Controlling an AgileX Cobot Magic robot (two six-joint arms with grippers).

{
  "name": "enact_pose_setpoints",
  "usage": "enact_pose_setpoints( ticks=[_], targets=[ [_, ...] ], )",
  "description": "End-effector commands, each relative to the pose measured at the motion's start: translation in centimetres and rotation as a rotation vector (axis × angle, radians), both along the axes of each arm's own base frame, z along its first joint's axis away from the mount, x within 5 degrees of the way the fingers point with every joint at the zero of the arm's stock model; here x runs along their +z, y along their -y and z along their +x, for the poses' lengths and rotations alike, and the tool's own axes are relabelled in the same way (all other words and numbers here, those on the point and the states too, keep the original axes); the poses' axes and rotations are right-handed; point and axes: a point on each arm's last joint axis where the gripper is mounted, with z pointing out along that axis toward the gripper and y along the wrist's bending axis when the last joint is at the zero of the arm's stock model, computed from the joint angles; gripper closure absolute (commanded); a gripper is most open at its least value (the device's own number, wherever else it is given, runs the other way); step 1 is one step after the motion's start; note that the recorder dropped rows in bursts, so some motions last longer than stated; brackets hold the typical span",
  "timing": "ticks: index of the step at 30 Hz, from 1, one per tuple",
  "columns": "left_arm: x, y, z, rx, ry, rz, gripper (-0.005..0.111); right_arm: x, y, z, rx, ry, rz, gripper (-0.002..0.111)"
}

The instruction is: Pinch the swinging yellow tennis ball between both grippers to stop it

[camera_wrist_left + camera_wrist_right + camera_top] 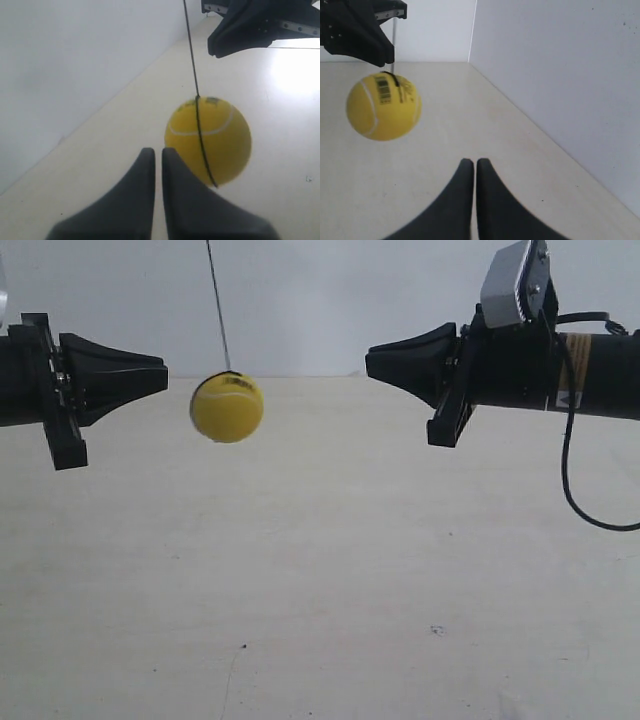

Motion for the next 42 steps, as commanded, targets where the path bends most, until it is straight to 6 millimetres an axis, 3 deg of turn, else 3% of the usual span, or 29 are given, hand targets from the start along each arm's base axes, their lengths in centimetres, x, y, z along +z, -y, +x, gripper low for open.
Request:
enact_pose_setpoints(
  ticks=[1, 10, 33, 42],
  targets=[
    [0.0, 0.0, 0.5, -0.015, -0.002, -0.01, 0.102, -0.2, -1.0, 0.3, 0.04, -0.002, 0.004, 0.108],
    [-1.4, 0.2, 1.5, -0.08, -0.044, -0.04, 0.102, -0.3, -4.2, 0.0, 0.073, 0.016, -0.068, 0.108],
    [-1.2, 0.5, 1.7, -0.105, -0.026, -0.06, 0.102, 0.1, -4.5, 0.3, 0.093, 0.019, -0.038, 0.108],
    [-1.4, 1.7, 1.6, -0.124, -0.022, -0.047, 0.102, 0.2, -5.1, 0.1, 0.108, 0.042, -0.053, 0.108]
  ],
)
